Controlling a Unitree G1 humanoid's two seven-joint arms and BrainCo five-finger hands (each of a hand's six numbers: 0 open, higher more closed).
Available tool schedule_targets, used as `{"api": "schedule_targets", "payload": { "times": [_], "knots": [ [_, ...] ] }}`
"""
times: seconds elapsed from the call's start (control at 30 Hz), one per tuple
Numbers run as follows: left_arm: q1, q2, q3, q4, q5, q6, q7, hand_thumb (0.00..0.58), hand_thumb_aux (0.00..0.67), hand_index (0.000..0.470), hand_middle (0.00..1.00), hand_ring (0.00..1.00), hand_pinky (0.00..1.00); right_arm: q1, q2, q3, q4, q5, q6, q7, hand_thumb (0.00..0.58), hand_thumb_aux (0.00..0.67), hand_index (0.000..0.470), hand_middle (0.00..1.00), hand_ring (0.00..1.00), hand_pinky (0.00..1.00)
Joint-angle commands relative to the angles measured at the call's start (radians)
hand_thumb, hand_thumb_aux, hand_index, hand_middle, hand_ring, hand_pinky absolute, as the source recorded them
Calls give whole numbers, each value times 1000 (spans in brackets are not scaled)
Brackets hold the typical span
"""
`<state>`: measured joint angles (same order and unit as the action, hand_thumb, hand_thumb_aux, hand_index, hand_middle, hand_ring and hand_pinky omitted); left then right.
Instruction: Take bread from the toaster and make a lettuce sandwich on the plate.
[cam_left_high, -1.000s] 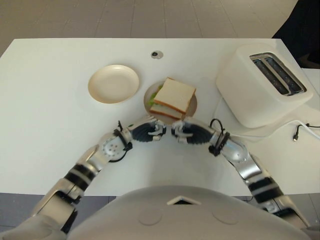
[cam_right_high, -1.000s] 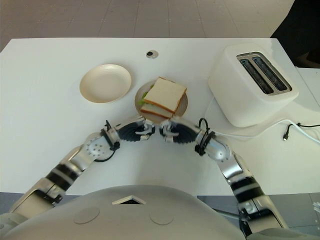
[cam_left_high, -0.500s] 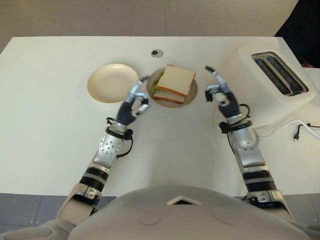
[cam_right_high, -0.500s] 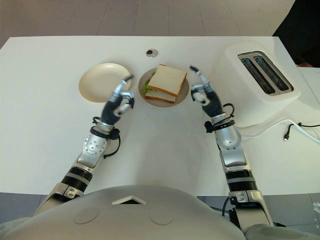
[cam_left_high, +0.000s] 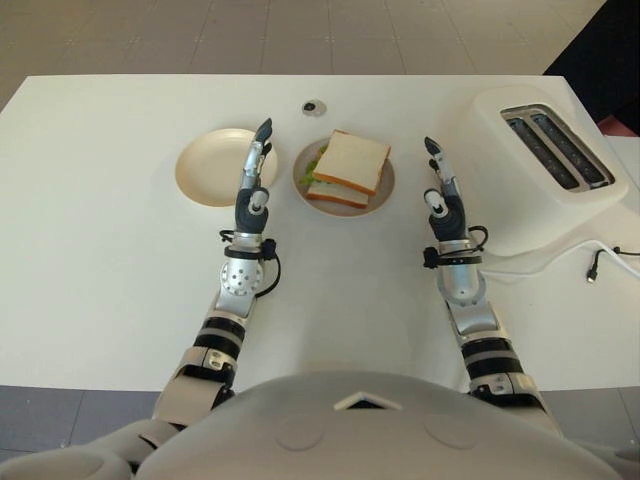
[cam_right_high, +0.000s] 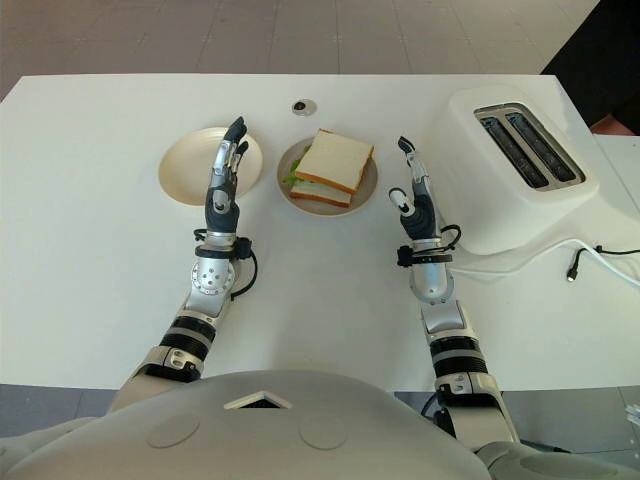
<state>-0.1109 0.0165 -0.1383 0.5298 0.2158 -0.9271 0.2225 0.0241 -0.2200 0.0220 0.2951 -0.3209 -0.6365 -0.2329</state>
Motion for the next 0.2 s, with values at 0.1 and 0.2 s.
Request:
{"api": "schedule_targets", "payload": {
  "times": [0.1,0.2],
  "knots": [
    [31,4,-15,56,70,9,6,0,0,0,0,0,0,-9,1,12,22,-34,-13,-10,0,0,0,0,0,0],
    [27,36,-32,52,169,12,39,0,0,0,0,0,0,-8,-1,20,27,-51,-19,-11,0,0,0,0,0,0]
  ]
}}
